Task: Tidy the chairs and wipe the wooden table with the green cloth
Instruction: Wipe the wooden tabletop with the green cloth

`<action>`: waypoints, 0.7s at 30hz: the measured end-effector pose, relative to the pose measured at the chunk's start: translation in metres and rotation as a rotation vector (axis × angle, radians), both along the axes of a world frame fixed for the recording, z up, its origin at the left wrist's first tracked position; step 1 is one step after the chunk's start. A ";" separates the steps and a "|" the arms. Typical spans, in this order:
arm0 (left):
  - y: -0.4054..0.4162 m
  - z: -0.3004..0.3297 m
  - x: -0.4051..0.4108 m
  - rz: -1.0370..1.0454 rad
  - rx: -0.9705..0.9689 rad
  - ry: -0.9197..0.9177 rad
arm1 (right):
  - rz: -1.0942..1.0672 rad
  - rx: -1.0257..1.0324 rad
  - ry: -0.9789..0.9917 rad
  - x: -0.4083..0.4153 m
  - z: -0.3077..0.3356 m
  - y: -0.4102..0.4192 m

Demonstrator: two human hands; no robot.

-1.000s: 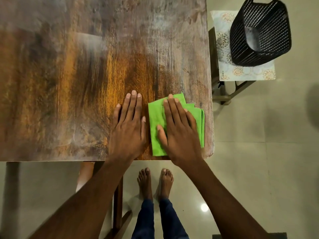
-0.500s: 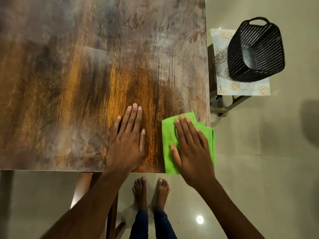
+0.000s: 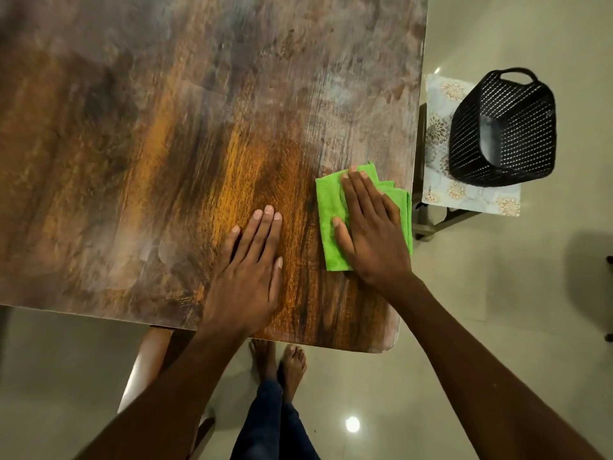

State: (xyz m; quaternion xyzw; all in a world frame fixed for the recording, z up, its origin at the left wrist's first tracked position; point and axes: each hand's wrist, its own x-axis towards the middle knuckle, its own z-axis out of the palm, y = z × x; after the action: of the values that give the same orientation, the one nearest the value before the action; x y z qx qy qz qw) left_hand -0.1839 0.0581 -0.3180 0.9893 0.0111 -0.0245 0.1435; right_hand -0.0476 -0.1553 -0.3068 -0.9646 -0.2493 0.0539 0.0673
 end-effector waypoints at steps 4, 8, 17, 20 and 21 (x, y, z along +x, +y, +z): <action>-0.001 0.002 0.001 0.005 0.001 0.016 | -0.022 -0.022 -0.017 -0.012 0.001 0.001; -0.001 0.006 0.001 -0.001 0.005 0.018 | -0.019 -0.011 0.006 -0.031 0.002 -0.002; 0.000 0.009 0.003 0.006 -0.013 0.038 | 0.032 -0.077 0.056 -0.040 0.004 -0.003; -0.003 0.016 0.002 0.022 0.016 0.050 | 0.174 -0.086 0.089 -0.038 0.007 -0.011; -0.005 0.017 0.003 0.023 0.017 0.055 | 0.266 -0.082 0.097 -0.036 0.008 -0.016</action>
State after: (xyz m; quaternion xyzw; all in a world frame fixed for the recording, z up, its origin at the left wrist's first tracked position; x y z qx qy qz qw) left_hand -0.1811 0.0532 -0.3006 0.9892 0.0268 -0.0498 0.1349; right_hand -0.0832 -0.1710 -0.2992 -0.9212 -0.3691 0.1189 0.0320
